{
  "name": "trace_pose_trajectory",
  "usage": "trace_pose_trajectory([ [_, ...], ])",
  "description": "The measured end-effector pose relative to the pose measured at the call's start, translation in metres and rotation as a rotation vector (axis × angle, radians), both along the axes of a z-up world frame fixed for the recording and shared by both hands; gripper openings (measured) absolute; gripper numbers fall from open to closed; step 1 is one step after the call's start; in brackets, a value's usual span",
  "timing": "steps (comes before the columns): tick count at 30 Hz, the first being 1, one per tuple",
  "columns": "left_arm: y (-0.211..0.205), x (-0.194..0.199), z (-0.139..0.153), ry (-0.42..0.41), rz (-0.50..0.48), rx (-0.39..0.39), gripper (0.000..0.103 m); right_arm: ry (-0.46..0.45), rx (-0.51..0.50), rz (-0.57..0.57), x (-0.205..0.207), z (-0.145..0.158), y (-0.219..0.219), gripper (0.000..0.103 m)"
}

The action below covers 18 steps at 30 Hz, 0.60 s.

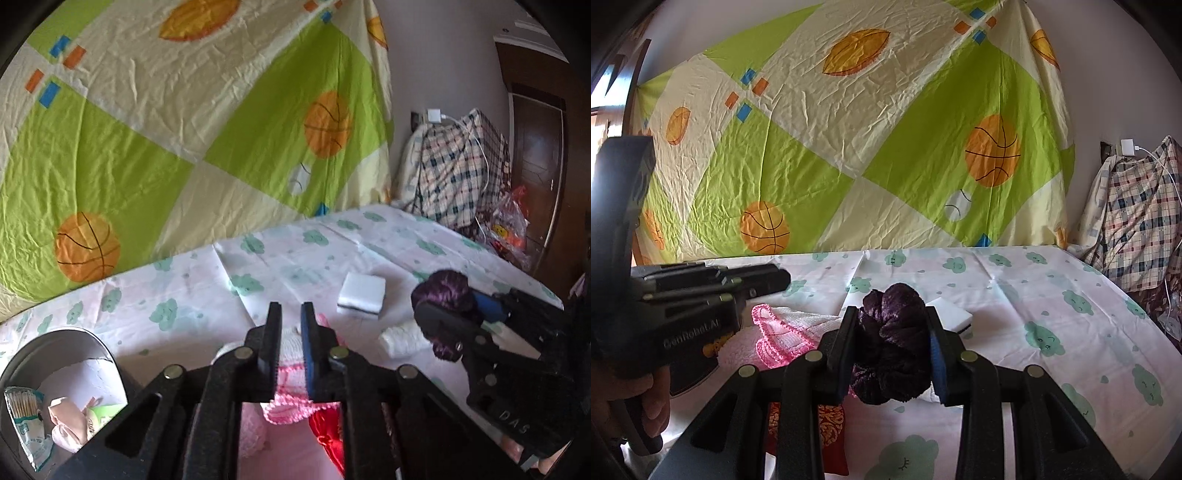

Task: Organize soft objects
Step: 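Carry the white cloth toward the tin with the left gripper while the right gripper carries the scrunchie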

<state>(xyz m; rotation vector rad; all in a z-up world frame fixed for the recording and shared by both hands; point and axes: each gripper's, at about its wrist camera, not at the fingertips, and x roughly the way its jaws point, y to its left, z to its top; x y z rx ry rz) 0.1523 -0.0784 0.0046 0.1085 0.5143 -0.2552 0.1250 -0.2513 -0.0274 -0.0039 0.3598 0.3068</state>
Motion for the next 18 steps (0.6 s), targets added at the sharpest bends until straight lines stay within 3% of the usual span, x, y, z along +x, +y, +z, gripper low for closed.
trace_pose_trajectory([
  [1,-0.002,0.001,-0.005,0.024,-0.003,0.009,0.044,-0.002,0.003,-0.002,0.000,0.000,0.000,0.037],
  [2,-0.004,0.002,-0.009,0.032,-0.001,0.016,0.067,-0.005,0.005,-0.005,-0.001,0.000,-0.001,0.037],
  [3,-0.008,0.001,-0.013,0.043,-0.011,0.016,0.076,-0.005,0.006,-0.009,-0.001,0.000,-0.001,0.037],
  [11,-0.020,0.027,-0.034,0.149,-0.015,0.004,0.075,-0.002,0.017,-0.025,0.000,0.001,-0.005,0.037],
  [14,-0.021,0.034,-0.046,0.204,-0.019,0.012,0.067,0.003,0.021,-0.025,0.001,0.000,-0.006,0.037],
  [18,-0.023,0.038,-0.059,0.257,-0.031,0.024,0.023,0.001,0.016,-0.025,0.001,0.000,-0.005,0.037],
])
